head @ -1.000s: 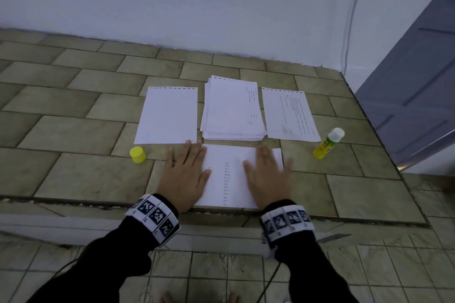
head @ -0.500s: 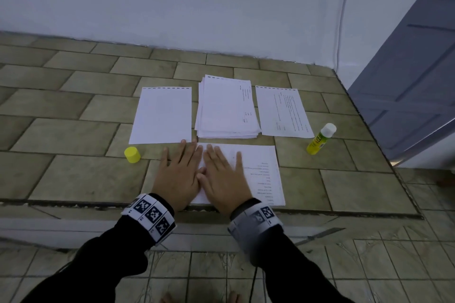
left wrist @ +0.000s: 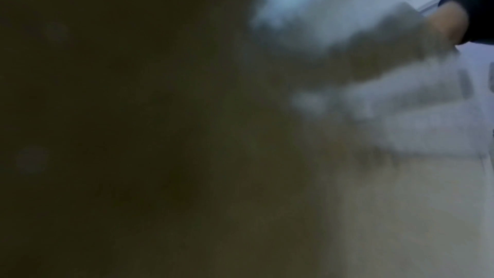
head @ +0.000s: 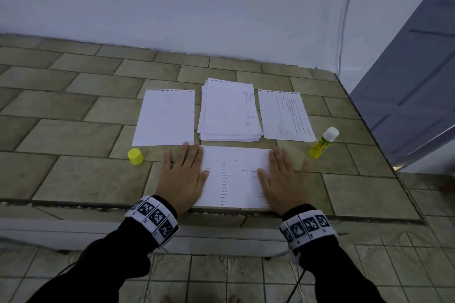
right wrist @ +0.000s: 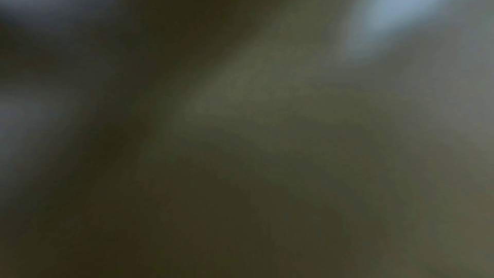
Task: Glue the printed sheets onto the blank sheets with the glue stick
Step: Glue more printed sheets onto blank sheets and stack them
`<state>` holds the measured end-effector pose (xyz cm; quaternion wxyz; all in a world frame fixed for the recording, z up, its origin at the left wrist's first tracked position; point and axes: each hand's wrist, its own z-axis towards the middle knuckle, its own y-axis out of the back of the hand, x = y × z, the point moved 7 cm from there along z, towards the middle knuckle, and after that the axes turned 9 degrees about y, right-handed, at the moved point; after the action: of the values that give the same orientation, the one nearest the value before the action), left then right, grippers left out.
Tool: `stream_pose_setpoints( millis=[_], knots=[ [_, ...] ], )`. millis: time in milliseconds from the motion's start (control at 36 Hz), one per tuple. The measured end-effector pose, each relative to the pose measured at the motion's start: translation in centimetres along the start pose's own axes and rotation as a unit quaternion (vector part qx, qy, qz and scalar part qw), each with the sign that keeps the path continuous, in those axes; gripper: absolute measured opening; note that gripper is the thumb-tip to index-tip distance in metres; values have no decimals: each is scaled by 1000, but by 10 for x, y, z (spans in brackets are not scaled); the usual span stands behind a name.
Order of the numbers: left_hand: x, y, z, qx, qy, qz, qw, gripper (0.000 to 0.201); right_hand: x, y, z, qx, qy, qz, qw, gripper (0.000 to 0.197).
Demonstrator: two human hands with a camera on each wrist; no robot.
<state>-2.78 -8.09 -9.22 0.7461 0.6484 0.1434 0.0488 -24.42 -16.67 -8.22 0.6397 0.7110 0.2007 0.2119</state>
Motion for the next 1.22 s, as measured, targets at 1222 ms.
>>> stream_pose_setpoints(
  millis=[1222],
  knots=[
    [0,-3,0,22,3,10,1000,65,15,-4,4,7,45,37,998,88]
  ],
)
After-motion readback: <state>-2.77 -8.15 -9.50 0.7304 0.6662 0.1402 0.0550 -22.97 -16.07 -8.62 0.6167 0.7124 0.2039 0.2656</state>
